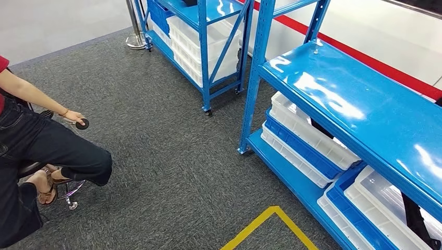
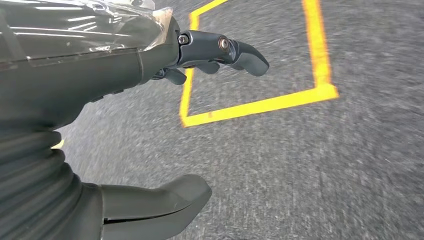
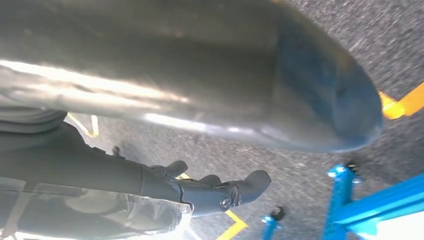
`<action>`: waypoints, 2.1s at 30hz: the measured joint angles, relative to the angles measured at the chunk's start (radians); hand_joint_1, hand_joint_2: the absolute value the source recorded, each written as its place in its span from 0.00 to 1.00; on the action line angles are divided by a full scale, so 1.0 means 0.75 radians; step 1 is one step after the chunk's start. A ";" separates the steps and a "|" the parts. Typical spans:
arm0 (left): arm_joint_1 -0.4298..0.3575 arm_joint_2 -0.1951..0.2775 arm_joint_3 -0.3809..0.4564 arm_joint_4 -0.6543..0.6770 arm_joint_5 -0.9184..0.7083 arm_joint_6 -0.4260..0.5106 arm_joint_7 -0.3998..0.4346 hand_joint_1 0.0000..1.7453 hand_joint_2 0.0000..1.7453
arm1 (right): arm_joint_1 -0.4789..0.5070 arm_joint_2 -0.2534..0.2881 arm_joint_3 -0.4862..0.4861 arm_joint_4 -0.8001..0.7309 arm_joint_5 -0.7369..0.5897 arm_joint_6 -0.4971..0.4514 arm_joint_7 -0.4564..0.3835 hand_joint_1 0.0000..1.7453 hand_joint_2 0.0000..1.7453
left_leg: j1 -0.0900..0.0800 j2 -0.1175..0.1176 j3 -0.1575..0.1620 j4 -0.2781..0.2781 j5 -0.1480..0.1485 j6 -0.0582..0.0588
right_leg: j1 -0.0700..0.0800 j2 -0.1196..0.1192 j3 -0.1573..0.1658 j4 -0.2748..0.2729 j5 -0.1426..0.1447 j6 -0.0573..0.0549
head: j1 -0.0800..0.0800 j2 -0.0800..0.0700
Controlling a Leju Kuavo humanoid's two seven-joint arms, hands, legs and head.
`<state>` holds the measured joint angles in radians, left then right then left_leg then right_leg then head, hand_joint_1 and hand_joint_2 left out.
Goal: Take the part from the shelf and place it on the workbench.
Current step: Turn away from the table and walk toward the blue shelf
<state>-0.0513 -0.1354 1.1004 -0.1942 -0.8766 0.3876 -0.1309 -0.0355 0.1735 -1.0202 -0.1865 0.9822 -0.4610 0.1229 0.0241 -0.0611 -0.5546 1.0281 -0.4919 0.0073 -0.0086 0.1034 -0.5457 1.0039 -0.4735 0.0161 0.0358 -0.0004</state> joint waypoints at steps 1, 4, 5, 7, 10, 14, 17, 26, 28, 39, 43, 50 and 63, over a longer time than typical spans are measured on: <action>-0.001 -0.001 0.002 0.000 0.000 0.000 0.000 0.00 1.00 | 0.001 0.000 0.000 0.000 0.001 0.000 0.000 0.00 0.00 | -0.006 0.009 0.001 -0.004 -0.001 0.006 | 0.001 0.011 -0.007 -0.001 0.000 0.010 | 0.000 0.000; -0.006 -0.006 0.007 0.000 0.001 0.001 0.000 0.00 1.00 | 0.005 -0.002 0.000 0.000 0.002 -0.001 0.000 0.00 0.00 | -0.007 0.051 0.004 -0.018 0.012 0.038 | -0.005 -0.023 -0.037 0.038 -0.019 0.026 | 0.003 0.000; -0.005 -0.007 0.008 0.000 0.000 0.001 0.000 0.00 1.00 | 0.002 -0.003 0.000 0.000 0.003 -0.002 0.000 0.00 0.00 | -0.006 0.066 0.005 -0.024 0.017 0.046 | -0.005 -0.059 -0.065 0.096 -0.049 0.025 | 0.005 0.000; -0.002 -0.007 0.009 0.000 -0.002 0.001 0.000 0.00 1.00 | -0.005 -0.005 0.001 0.001 0.005 -0.003 0.002 0.00 0.00 | -0.010 0.100 0.003 -0.025 0.017 0.054 | -0.006 -0.113 -0.157 0.280 -0.131 0.021 | 0.009 0.000; -0.001 -0.008 0.010 0.000 -0.003 0.001 0.001 0.00 1.00 | -0.004 -0.010 0.000 0.001 0.005 -0.007 0.006 0.00 0.00 | -0.010 0.147 0.001 -0.025 0.014 0.052 | -0.013 -0.128 -0.203 0.369 -0.149 0.047 | 0.009 0.000; -0.002 -0.009 0.010 0.000 -0.004 0.001 0.003 0.00 1.00 | -0.011 -0.015 0.001 0.000 0.007 -0.012 0.007 0.00 0.00 | -0.015 0.201 0.019 -0.023 -0.001 0.026 | -0.013 -0.235 -0.025 0.025 -0.020 0.071 | 0.009 0.000; -0.008 -0.009 0.011 0.000 -0.006 0.002 0.004 0.00 1.00 | -0.014 -0.016 0.001 0.000 0.007 -0.015 0.008 0.00 0.00 | -0.016 0.239 0.042 -0.029 -0.014 -0.001 | -0.007 -0.220 -0.015 0.003 -0.006 0.033 | 0.006 0.000; -0.007 -0.012 0.021 0.000 -0.006 0.003 0.007 0.00 1.00 | -0.013 -0.018 0.000 0.000 0.007 -0.017 0.011 0.00 0.00 | -0.002 0.070 -0.106 0.262 -0.118 -0.013 | -0.013 -0.061 0.001 -0.002 0.005 -0.015 | -0.006 0.000; -0.008 -0.011 0.021 0.000 -0.006 0.003 0.007 0.00 1.00 | -0.015 -0.018 0.000 0.000 0.007 -0.017 0.011 0.00 0.00 | 0.001 0.025 -0.030 0.078 -0.024 -0.006 | -0.009 -0.027 0.004 0.001 0.003 -0.011 | -0.006 0.000; -0.016 -0.012 0.022 0.000 -0.018 0.003 0.015 0.00 1.00 | -0.017 -0.027 0.000 0.000 0.018 -0.019 0.010 0.00 0.00 | -0.009 0.128 0.004 -0.030 0.017 0.050 | -0.011 -0.124 -0.218 0.395 -0.165 0.038 | 0.000 0.000; -0.016 -0.014 0.022 0.000 -0.018 0.003 0.015 0.00 1.00 | -0.014 -0.030 0.000 0.000 0.019 -0.019 0.002 0.00 0.00 | -0.008 0.184 0.016 -0.028 0.005 0.032 | -0.019 -0.196 -0.059 0.099 -0.047 0.086 | 0.001 0.000; -0.023 -0.018 0.029 0.000 -0.002 0.015 0.012 0.00 1.00 | -0.013 -0.032 0.000 -0.001 0.027 -0.020 -0.006 0.00 0.00 | -0.004 0.177 0.022 0.039 -0.070 -0.022 | -0.026 -0.164 -0.005 -0.003 0.001 0.009 | -0.005 0.000; -0.014 -0.014 0.044 0.000 -0.002 0.025 0.005 0.00 1.00 | -0.012 -0.032 0.000 0.000 0.027 -0.019 -0.017 0.00 0.00 | -0.012 0.006 0.015 -0.026 0.004 0.021 | -0.011 0.027 -0.025 0.000 0.006 0.030 | -0.009 0.000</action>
<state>-0.0616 -0.1461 1.1333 -0.1942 -0.8782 0.4062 -0.1269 -0.0447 0.1492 -1.0204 -0.1867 1.0027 -0.4755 0.1099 0.0149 -0.0569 -0.5430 1.0089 -0.4885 0.0233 -0.0172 0.1235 -0.5641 1.0041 -0.4694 0.0384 0.0293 -0.0004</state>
